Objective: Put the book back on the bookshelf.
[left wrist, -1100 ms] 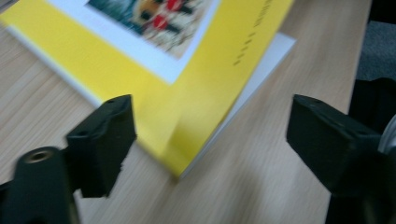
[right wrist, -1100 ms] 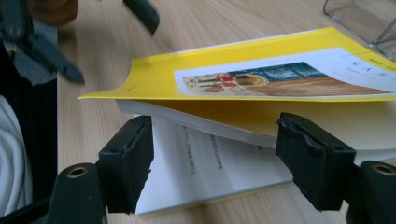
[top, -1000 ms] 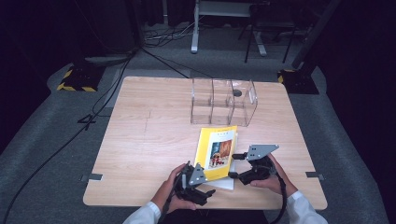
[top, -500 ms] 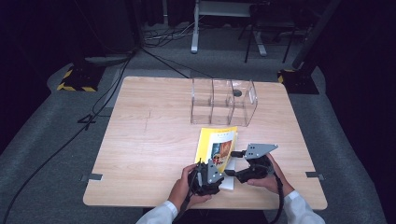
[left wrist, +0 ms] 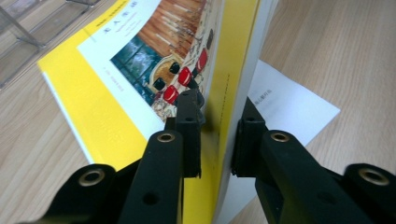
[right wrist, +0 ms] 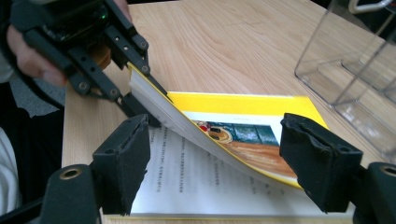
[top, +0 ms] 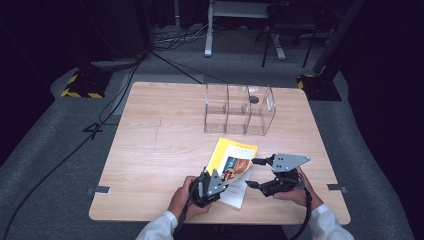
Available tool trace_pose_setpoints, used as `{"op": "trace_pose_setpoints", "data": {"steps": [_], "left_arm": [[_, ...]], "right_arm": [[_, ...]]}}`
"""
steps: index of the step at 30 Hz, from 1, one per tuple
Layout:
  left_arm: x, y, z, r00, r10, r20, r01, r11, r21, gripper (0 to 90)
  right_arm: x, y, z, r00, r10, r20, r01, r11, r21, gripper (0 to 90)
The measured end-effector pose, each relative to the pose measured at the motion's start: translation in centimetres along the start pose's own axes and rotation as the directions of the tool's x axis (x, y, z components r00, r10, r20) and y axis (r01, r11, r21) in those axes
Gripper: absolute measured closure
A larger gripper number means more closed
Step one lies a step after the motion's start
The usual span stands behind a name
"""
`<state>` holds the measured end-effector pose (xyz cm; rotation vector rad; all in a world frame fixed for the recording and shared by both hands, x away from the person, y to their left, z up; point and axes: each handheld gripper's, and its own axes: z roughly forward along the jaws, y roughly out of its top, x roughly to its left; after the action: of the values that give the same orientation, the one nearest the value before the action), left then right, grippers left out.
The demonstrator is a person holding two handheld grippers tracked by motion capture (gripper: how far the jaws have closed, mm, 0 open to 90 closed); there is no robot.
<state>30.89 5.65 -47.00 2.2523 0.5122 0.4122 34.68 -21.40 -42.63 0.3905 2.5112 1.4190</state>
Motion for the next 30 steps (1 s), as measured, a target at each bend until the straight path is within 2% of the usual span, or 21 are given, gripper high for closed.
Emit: {"op": "trace_pose_setpoints", "data": {"steps": [4, 5, 7, 9, 10, 13, 15, 16, 19, 21, 26, 28, 30], "left_arm": [[0.9, -0.7, -0.9, 0.9995, -0.004, 0.032, 0.004, 1.0, -0.007, 78.9], [1.4, -1.1, -1.5, 0.9993, 0.006, 0.037, -0.006, 1.0, -0.002, 78.9], [1.6, -1.4, -1.8, 0.999, 0.014, 0.041, -0.015, 0.9999, 0.003, 78.6], [2.1, -2.0, -2.4, 0.9988, 0.013, 0.046, -0.013, 0.9999, 0.003, 78.3], [2.4, -2.3, -2.7, 0.9987, 0.008, 0.05, -0.008, 1.0, -0.002, 77.8], [3.2, -3.2, -3.5, 0.9983, -0.013, 0.056, 0.013, 0.9998, -0.015, 77.1], [3.6, -3.6, -4.0, 0.9981, -0.018, 0.058, 0.018, 0.9998, -0.011, 77.0], [3.8, -3.7, -4.2, 0.9983, -0.008, 0.058, 0.009, 0.9999, -0.006, 76.6], [4.3, -4.4, -4.8, 0.9981, -0.01, 0.06, 0.009, 0.9998, 0.017, 75.3], [4.8, -4.8, -5.1, 0.998, -0.013, 0.061, 0.012, 0.9997, 0.019, 74.1], [6.0, -5.1, -6.1, 0.9982, -0.022, 0.056, 0.021, 0.9994, 0.029, 73.5], [6.8, -5.1, -6.4, 0.9986, -0.031, 0.043, 0.03, 0.9993, 0.024, 73.3], [7.6, -5.1, -6.5, 0.9985, -0.044, 0.032, 0.043, 0.9987, 0.027, 71.6]], "right_arm": [[0.1, 0.6, 0.9, 0.9992, -0.031, -0.026, 0.032, 0.999, 0.015, 25.3], [0.0, 0.8, 2.2, 0.9971, -0.057, -0.05, 0.06, 0.997, 0.048, 25.8], [0.0, 0.8, 2.6, 0.9962, -0.068, -0.055, 0.071, 0.996, 0.059, 26.4], [0.0, 0.8, 3.9, 0.9929, -0.098, -0.068, 0.105, 0.989, 0.103, 29.1], [0.0, 0.7, 4.4, 0.9921, -0.111, -0.058, 0.118, 0.985, 0.128, 29.3], [0.0, 0.5, 5.4, 0.9896, -0.129, -0.064, 0.138, 0.976, 0.169, 32.3], [-0.1, 0.1, 6.0, 0.9876, -0.151, -0.043, 0.156, 0.967, 0.2, 34.1], [-0.2, -0.1, 6.2, 0.9883, -0.149, -0.033, 0.153, 0.966, 0.21, 36.0], [-0.8, -0.8, 6.7, 0.9859, -0.165, 0.028, 0.153, 0.957, 0.246, 43.1], [-1.2, -1.3, 6.7, 0.9845, -0.173, 0.028, 0.161, 0.955, 0.248, 50.2], [-1.5, -2.3, 6.4, 0.9792, -0.202, 0.013, 0.197, 0.965, 0.173, 64.3], [-1.2, -2.3, 6.3, 0.9729, -0.229, 0.031, 0.223, 0.965, 0.134, 69.8], [-0.7, -2.1, 6.3, 0.9642, -0.263, 0.036, 0.256, 0.958, 0.127, 74.0]]}}
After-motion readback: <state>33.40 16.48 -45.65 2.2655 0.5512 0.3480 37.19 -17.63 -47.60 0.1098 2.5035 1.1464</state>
